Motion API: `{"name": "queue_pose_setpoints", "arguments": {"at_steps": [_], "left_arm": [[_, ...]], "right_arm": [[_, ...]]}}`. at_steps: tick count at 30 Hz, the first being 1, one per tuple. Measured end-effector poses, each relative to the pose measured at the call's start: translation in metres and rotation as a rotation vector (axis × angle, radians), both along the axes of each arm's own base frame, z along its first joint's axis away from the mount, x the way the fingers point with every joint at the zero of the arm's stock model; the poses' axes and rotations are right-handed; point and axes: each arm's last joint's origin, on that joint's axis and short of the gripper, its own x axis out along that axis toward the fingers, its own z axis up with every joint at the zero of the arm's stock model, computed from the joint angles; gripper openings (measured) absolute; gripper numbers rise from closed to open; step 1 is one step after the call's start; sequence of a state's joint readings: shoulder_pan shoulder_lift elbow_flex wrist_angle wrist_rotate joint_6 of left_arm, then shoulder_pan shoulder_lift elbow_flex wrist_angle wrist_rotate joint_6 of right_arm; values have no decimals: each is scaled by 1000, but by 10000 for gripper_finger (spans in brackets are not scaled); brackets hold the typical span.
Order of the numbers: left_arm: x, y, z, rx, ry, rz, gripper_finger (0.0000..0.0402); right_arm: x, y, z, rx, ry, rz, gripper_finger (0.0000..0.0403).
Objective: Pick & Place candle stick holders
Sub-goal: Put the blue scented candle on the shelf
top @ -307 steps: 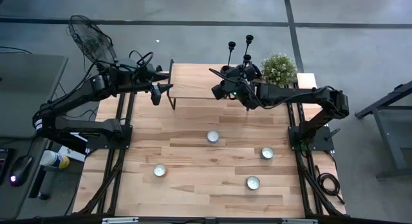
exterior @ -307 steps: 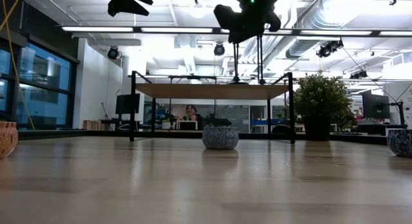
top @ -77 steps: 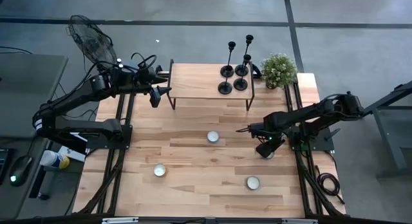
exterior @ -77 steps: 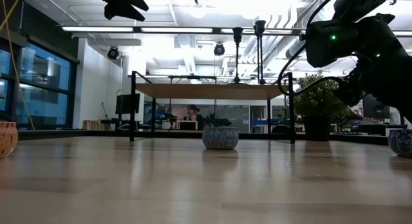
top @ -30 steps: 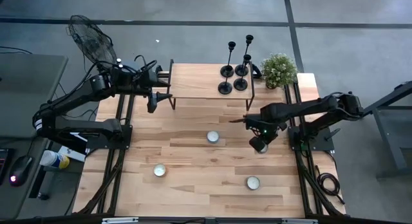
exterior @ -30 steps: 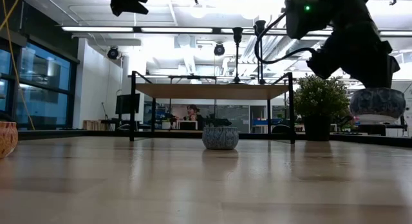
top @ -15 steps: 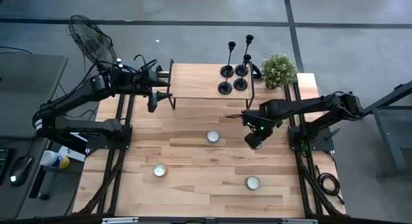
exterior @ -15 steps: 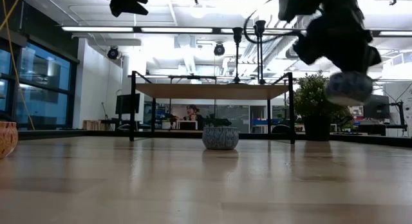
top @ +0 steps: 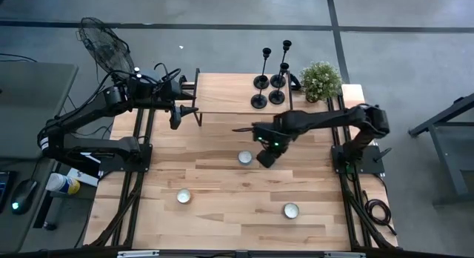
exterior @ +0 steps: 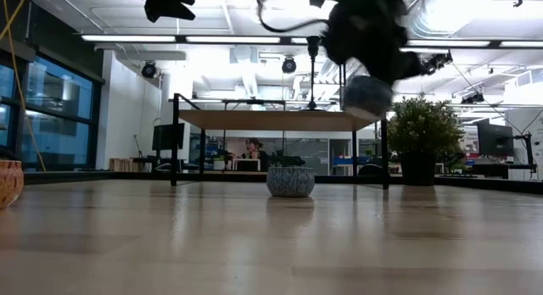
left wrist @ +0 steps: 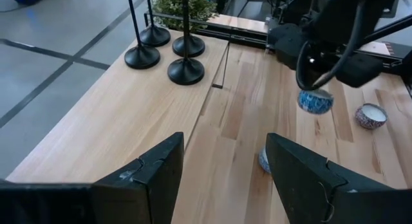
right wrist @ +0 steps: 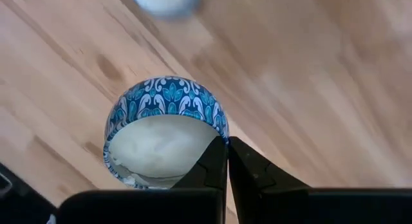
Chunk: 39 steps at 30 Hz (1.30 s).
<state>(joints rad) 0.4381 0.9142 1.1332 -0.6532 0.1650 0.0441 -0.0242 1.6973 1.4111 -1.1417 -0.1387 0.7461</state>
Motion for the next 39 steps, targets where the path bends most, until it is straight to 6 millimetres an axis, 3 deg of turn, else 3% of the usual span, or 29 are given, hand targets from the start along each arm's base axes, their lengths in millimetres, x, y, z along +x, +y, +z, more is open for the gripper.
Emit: {"name": "queue_pose_setpoints", "arguments": {"at_steps": [7,14,21,28,32,39], "left_arm": [[0,0,-1,-1,6,3,216],[-1,1,-1,11,13,23,216],[-1,0,-1,23,22,8,216],[1,-7,-4,-14,20,-259,216],[3,-7,-6,-41,18,-295,216],[2,-6,-7,-38,43,-259,216]], "right_arm": [[38,-7,29,-84,-67,16,0],[66,-19,44,-142,-143,-41,0],[84,-27,43,-172,-171,-57,0],[89,-30,40,-195,-200,-68,0],[90,-35,41,-197,-212,-80,0],[110,-28,18,-168,-230,-54,0]]}}
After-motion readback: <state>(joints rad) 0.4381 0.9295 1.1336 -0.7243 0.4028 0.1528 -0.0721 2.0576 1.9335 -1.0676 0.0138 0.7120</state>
